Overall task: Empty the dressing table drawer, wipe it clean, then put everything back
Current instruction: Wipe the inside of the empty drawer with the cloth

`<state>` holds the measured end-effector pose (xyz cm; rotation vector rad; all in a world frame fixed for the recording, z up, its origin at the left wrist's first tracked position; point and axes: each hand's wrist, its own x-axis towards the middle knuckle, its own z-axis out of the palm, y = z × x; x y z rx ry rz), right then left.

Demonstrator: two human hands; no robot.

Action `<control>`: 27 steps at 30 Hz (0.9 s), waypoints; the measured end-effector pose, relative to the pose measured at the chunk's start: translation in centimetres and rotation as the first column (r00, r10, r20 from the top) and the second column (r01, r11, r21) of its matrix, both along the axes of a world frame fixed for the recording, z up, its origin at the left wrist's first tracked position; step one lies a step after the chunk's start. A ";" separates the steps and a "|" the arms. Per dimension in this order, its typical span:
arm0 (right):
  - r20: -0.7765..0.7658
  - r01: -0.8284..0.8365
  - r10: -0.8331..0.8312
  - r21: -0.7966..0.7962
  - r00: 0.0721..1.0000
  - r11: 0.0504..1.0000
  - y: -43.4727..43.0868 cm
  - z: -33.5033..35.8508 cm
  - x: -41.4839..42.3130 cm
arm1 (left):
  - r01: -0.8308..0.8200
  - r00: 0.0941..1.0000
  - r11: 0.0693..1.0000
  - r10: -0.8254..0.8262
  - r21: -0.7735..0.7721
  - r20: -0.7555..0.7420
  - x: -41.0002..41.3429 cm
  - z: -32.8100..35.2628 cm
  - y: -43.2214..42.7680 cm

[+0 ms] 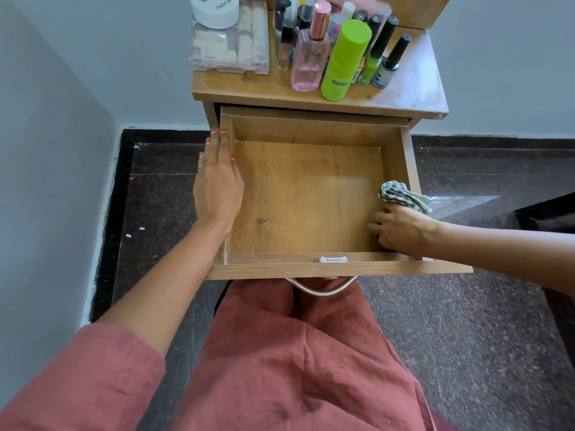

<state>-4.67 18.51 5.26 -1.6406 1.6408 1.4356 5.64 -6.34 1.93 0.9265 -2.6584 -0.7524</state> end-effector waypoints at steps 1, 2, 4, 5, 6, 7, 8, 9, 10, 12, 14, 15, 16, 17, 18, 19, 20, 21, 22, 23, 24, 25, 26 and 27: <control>0.006 0.001 -0.001 0.007 1.000 1.000 0.1 0.0 0.0 | 0.000 1.000 1.000 0.000 -0.001 0.004 0.0 0.0 0.0; 0.005 -0.006 0.005 0.012 1.000 1.000 0.1 0.0 -0.1 | 0.000 1.000 1.000 0.000 -0.004 0.008 0.0 0.1 0.0; -0.011 -0.032 0.032 0.018 0.999 0.999 0.0 -0.1 -0.1 | -0.002 1.000 1.000 0.002 -0.001 0.012 0.0 0.2 0.0; -0.027 -0.043 0.044 0.021 0.999 0.999 0.0 -0.1 -0.1 | -0.003 1.000 1.000 0.003 0.003 0.012 0.0 0.2 0.0; -0.048 -0.050 0.051 0.026 0.998 0.998 -0.1 -0.1 -0.2 | -0.002 1.000 1.000 0.002 0.005 0.013 0.0 0.2 0.1; -0.071 -0.049 0.051 0.026 0.996 0.998 -0.2 0.0 -0.3 | -0.002 1.000 1.000 0.002 0.005 0.014 0.0 0.2 0.1; -0.098 -0.045 0.047 0.024 0.994 0.999 -0.3 0.2 -0.5 | -0.002 1.000 1.000 0.002 0.004 0.013 0.0 0.2 0.1; -0.125 -0.043 0.045 0.015 0.991 0.999 -0.5 0.5 -0.8 | -0.003 1.000 1.000 0.003 0.005 0.012 0.0 0.2 0.1; -0.150 -0.041 0.042 0.007 0.988 0.999 -0.7 0.8 -1.1 | -0.006 1.000 1.000 0.006 0.007 0.011 0.0 0.2 0.0; -0.175 -0.046 0.044 -0.007 0.984 0.999 -1.1 1.3 -1.5 | -0.005 1.000 1.000 0.005 0.006 0.009 -0.1 0.1 0.0; -0.162 -0.058 0.056 -0.009 0.985 0.998 -1.2 1.2 -1.6 | -0.004 1.000 1.000 0.004 -0.001 0.009 -0.1 0.1 0.0; -0.146 -0.056 0.054 -0.008 0.988 0.998 -1.2 1.1 -1.5 | -0.003 1.000 1.000 0.003 -0.002 0.010 -0.1 0.1 0.0; -0.124 -0.050 0.049 -0.007 0.991 0.999 -1.0 0.9 -1.3 | -0.005 1.000 1.000 0.005 -0.002 0.011 -0.1 0.1 -0.1; -0.100 -0.040 0.039 -0.004 0.994 0.999 -0.7 0.7 -1.0 | -0.006 1.000 1.000 0.006 -0.001 0.012 -0.1 0.1 -0.1; -0.075 -0.033 0.033 0.001 0.997 0.999 -0.3 0.4 -0.7 | -0.006 1.000 1.000 0.006 0.000 0.012 -0.1 0.1 0.0; -0.049 -0.030 0.030 0.006 0.998 1.000 0.0 0.3 -0.5 | -0.005 1.000 1.000 0.005 0.003 0.012 -0.1 0.1 0.0; -0.026 -0.027 0.027 0.009 0.999 1.000 0.3 0.1 -0.2 | -0.005 1.000 1.000 0.005 0.005 0.012 -0.1 0.1 0.0; -0.009 -0.026 0.026 0.009 1.000 1.000 0.5 0.0 0.0 | -0.005 1.000 1.000 0.005 0.006 0.013 0.0 0.1 0.0; -0.002 -0.026 0.026 0.005 1.000 1.000 0.5 0.0 0.1 | -0.005 1.000 1.000 0.005 0.006 0.012 0.0 0.2 0.0; -0.001 -0.026 0.026 -0.002 1.000 1.000 0.6 -0.1 0.1 | -0.005 1.000 1.000 0.005 0.006 0.011 0.0 0.2 0.0; -0.003 -0.028 0.028 -0.010 1.000 1.000 0.6 -0.2 -0.1 | -0.004 1.000 1.000 0.004 0.004 0.013 0.0 0.2 0.1; -0.004 -0.028 0.028 -0.016 1.000 0.999 0.6 -0.2 -0.2 | -0.002 1.000 1.000 0.002 0.005 0.017 0.0 0.2 0.0; -0.001 -0.019 0.019 -0.024 1.000 1.000 0.6 -0.3 -0.5 | -0.001 1.000 1.000 0.001 0.007 0.020 0.0 0.2 0.1; 0.006 0.001 -0.001 -0.036 1.000 0.999 0.5 -0.2 -0.7 | -0.002 1.000 1.000 0.002 0.011 0.022 0.0 0.2 0.1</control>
